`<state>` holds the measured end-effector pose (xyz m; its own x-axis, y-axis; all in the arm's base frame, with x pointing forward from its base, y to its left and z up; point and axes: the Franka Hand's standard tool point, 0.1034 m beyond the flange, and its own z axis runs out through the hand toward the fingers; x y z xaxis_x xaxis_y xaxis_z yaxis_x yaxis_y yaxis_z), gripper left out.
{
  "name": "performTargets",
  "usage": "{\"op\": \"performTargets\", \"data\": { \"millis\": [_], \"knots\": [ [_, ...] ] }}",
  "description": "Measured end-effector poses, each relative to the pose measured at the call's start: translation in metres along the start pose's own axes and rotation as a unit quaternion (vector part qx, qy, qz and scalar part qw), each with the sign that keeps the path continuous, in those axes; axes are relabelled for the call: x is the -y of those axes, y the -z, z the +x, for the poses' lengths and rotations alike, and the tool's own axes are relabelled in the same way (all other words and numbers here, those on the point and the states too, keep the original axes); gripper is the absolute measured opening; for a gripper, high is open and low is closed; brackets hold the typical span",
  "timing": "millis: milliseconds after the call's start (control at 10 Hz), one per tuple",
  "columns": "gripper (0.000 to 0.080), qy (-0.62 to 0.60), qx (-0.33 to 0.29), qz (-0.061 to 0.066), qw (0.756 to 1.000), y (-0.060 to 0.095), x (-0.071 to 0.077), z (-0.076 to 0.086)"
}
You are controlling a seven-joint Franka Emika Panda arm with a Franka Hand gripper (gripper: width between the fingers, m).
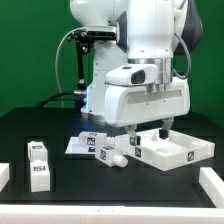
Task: Assemble square table
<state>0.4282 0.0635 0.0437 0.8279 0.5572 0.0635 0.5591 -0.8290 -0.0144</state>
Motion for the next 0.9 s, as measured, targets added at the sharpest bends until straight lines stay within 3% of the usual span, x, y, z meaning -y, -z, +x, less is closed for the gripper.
{"op": "performTargets", "data": {
  "millis": [200, 700, 900],
  "knots": [
    [0.0649, 0.009, -0.009, -0.004, 1.0, -0.013, 0.012, -0.01],
    [0.0649, 0.003, 0.005, 0.006, 1.0, -0.036, 0.018, -0.024],
    [0.0385, 0.002, 0.006, 0.006, 1.0, -0.036, 0.017, -0.024]
  ]
}}
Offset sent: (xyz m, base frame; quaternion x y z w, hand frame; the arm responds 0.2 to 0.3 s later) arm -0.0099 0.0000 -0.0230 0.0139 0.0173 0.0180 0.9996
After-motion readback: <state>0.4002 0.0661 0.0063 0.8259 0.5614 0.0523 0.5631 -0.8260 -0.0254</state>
